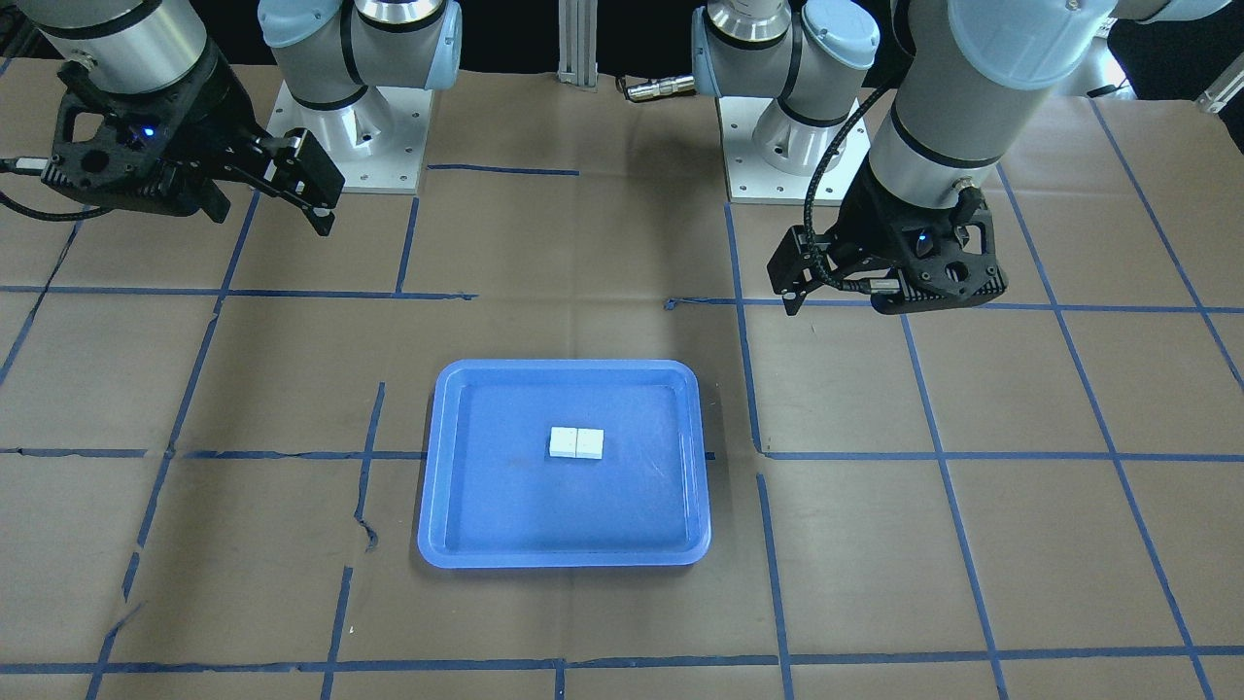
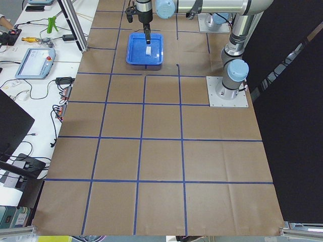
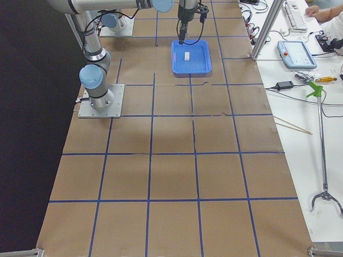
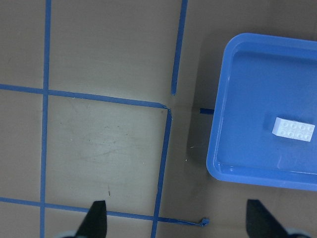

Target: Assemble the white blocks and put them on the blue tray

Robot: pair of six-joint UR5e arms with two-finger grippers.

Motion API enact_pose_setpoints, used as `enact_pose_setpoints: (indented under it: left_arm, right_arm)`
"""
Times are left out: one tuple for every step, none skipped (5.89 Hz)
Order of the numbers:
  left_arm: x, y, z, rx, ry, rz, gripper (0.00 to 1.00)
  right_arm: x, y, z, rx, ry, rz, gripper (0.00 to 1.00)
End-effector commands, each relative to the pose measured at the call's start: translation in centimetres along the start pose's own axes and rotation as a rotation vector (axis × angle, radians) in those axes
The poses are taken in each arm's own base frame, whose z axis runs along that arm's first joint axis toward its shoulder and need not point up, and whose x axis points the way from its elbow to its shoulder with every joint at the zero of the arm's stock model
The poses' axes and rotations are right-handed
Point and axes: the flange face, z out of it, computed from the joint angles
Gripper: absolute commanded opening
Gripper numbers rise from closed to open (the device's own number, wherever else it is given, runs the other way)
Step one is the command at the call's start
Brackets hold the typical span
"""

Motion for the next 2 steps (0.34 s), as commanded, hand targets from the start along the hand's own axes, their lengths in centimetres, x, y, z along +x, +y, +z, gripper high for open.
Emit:
enact_pose_setpoints:
  left_arm:
    - [0.00, 0.04, -0.06, 0.001, 0.000, 0.001, 0.99]
    - [0.00, 0.04, -0.06, 0.001, 0.000, 0.001, 0.99]
  right_arm:
    - [0.08, 0.02, 0.03, 0.003, 0.011, 0.006, 1.00]
    - [0.07, -0.05, 0.08, 0.003, 0.011, 0.006, 1.00]
